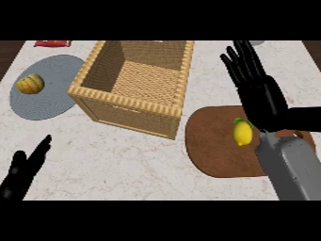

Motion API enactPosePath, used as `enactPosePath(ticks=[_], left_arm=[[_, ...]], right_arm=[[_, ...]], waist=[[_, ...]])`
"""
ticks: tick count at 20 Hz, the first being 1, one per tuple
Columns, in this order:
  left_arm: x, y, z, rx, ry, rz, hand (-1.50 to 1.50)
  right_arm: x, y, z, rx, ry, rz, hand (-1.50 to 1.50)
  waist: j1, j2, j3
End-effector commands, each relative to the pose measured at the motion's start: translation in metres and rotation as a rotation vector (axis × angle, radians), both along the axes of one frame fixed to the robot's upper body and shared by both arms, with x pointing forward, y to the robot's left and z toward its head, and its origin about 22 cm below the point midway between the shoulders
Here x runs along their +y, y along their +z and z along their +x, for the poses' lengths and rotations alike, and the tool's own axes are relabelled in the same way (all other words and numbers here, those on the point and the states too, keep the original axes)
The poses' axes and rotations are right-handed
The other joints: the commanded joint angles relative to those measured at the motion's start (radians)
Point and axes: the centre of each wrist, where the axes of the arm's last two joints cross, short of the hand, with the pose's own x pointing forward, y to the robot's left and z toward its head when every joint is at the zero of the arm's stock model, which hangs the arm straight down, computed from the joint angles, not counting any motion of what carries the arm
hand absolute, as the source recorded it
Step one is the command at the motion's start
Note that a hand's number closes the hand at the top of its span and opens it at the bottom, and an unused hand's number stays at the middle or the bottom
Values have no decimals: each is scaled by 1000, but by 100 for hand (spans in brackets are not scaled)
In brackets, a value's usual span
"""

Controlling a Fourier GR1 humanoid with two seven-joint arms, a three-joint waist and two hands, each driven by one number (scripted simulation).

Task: Pick the lemon from the cutting board and place it in the basket

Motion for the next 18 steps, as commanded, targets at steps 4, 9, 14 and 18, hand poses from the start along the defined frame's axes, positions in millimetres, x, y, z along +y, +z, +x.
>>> enactPosePath(ticks=[4,9,14,18], left_arm=[[9,54,23,-212,51,-36,0],[-13,71,48,-318,25,-145,0],[-12,86,74,-342,30,-170,0],[-29,91,83,-352,17,-173,0]], right_arm=[[-74,24,18,-63,-128,-86,150],[-77,31,13,-232,56,-650,-150],[2,-22,2,-375,-130,-686,-150],[39,17,12,-245,-225,-747,-150]], waist=[[-18,15,5],[-4,28,-1],[10,22,2],[9,14,2]])
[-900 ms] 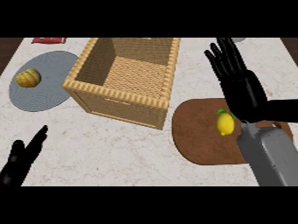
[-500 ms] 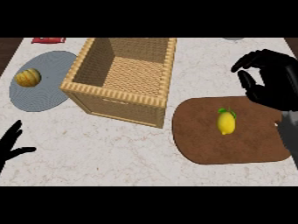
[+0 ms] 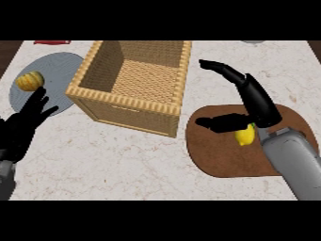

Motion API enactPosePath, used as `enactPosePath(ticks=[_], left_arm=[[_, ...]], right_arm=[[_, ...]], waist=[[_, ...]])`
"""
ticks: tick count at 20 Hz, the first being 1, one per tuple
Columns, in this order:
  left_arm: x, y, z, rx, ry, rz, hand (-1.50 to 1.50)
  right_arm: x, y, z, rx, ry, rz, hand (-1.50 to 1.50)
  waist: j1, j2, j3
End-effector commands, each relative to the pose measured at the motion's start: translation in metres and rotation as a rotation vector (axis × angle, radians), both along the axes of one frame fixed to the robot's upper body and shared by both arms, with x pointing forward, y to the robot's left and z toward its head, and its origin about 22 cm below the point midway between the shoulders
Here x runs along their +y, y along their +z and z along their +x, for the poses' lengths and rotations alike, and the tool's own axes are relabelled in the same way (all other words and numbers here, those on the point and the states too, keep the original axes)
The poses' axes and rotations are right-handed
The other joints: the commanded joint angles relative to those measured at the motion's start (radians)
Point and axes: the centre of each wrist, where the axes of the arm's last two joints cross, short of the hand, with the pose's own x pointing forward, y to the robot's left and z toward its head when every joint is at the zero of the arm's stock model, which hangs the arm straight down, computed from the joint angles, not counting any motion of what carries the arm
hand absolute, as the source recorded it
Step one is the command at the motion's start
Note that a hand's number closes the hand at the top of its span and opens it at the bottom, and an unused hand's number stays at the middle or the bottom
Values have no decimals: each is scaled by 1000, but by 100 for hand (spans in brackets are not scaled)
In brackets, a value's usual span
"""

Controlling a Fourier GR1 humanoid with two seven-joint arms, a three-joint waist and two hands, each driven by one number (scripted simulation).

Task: Pick the lemon from the cutting board and place it in the basket

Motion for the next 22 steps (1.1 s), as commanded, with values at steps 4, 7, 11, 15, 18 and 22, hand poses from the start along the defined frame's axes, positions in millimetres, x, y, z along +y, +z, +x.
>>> enactPosePath(ticks=[4,7,11,15,18,22], left_arm=[[5,-8,4,-16,13,-3,0],[-9,-4,11,6,16,-22,0],[0,-9,6,6,14,3,0],[-14,0,15,-10,11,-24,0],[1,7,21,-19,0,-8,0],[-9,-8,15,-5,19,-32,0]], right_arm=[[26,66,13,164,-190,-239,-150],[18,89,17,196,-319,-492,-150],[-9,145,26,190,-579,-727,-150],[-12,199,27,301,-591,-780,-150],[-14,209,30,446,-478,-855,-150],[-38,208,17,558,-382,-853,-150]], waist=[[-2,-8,-4],[-18,-14,-6],[-21,-21,-8],[-1,-9,-2],[-1,-7,-2],[-17,-10,-1]])
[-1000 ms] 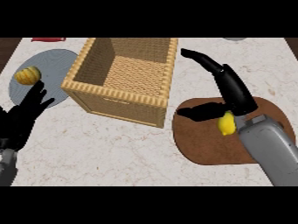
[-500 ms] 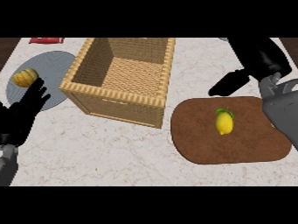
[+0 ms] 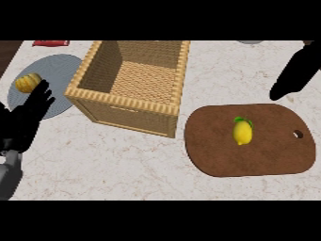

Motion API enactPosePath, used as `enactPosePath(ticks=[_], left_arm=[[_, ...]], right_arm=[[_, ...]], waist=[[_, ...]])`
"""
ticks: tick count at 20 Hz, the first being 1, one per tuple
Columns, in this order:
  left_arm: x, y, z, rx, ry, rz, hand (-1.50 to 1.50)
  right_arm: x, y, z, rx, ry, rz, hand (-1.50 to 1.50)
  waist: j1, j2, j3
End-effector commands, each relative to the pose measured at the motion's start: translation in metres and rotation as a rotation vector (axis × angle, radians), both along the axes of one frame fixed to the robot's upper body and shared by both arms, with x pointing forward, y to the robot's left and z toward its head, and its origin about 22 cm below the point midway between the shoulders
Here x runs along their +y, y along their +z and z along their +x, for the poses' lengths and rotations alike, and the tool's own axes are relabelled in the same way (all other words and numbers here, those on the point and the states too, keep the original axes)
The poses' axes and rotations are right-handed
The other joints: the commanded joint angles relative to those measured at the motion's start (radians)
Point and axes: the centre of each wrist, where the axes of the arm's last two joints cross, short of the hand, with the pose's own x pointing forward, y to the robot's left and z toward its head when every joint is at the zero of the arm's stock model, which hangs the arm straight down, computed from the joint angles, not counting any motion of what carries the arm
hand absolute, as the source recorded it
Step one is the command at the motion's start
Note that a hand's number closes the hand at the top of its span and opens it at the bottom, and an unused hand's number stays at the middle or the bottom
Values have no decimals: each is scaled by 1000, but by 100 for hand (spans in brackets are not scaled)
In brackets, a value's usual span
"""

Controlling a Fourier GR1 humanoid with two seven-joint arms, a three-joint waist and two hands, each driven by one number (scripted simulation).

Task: Pick the lemon from the cutting board and place it in the basket

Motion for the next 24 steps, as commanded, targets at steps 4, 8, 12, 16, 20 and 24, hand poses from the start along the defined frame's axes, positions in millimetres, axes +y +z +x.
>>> enactPosePath(ticks=[4,8,12,16,20,24], left_arm=[[14,-3,-5,-3,-2,4,0],[-15,-7,1,-9,5,6,0],[-2,-1,-5,-6,1,-4,0],[9,14,2,-4,-4,-3,0],[-4,-4,-12,-2,-26,-6,0],[-3,0,4,-21,-20,8,0]], right_arm=[[-30,25,-24,124,29,57,-150],[-64,13,-50,104,39,147,-150],[-83,-13,-73,-7,15,231,-150],[-98,-48,-77,19,28,234,-150],[-83,-95,-89,-30,20,262,-150],[-74,-139,-74,-69,25,253,-150]], waist=[[-2,1,1],[-5,2,2],[-2,3,3],[9,7,3],[14,7,3],[19,11,3]])
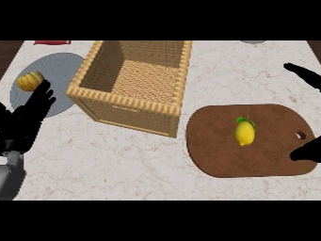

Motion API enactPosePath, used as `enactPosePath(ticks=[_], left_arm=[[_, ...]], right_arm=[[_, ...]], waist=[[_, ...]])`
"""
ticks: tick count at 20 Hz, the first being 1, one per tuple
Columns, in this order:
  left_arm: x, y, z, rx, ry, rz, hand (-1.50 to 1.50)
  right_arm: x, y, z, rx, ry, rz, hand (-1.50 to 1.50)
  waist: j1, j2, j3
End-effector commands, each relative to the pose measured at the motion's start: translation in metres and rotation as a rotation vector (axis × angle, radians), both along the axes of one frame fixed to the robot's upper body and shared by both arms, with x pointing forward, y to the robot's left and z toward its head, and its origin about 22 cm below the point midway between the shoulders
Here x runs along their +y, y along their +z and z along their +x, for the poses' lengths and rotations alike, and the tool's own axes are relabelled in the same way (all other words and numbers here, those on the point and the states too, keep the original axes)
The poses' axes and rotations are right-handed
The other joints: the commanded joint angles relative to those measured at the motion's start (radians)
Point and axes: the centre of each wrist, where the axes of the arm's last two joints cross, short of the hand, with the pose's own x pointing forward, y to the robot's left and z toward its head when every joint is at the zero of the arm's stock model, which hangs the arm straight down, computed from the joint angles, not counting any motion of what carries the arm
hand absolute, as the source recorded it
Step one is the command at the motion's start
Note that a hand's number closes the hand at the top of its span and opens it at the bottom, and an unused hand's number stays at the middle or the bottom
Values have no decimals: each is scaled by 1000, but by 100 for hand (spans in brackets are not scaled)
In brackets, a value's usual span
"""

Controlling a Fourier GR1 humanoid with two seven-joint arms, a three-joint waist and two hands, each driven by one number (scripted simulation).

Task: Pick the lemon from the cutting board and place it in the basket

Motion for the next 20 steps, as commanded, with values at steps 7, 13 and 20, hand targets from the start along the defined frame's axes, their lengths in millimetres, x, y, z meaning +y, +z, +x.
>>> enactPosePath(ticks=[7,13,20], left_arm=[[-10,-2,4,3,-13,8,0],[-10,-12,4,7,-4,-11,0],[-1,-11,4,16,1,6,0]], right_arm=[[34,-91,24,-70,-18,137,-150],[9,-119,36,30,-32,25,-150],[13,-147,29,105,-31,-20,-150]], waist=[[8,2,0],[5,1,-1],[1,0,-1]])
